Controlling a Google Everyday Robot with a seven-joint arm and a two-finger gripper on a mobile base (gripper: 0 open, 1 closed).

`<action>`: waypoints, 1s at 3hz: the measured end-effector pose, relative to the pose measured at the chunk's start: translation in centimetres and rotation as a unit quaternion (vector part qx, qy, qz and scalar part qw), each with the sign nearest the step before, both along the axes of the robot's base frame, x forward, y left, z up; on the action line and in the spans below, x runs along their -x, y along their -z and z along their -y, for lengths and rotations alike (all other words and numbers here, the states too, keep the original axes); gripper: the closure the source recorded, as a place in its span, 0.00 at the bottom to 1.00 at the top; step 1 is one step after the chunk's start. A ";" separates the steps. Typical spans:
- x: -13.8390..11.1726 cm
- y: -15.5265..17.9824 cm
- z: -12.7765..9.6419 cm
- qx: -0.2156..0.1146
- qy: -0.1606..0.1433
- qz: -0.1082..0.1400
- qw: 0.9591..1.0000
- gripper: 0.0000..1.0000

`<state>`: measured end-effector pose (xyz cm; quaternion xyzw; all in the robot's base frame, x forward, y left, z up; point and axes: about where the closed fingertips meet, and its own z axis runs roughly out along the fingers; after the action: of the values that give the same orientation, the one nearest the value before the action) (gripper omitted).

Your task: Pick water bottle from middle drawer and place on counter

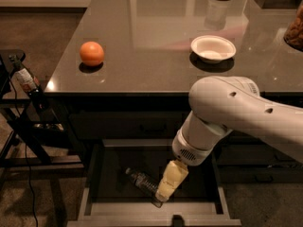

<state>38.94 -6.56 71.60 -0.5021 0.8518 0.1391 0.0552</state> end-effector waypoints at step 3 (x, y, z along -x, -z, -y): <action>1.7 9.8 -3.0 -0.027 0.057 -0.086 0.994 0.00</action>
Offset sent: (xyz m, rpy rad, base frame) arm -0.0206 0.0318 -0.1142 0.0734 0.2208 -0.1522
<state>37.21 -3.54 61.77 -0.4371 0.8767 0.2010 0.0032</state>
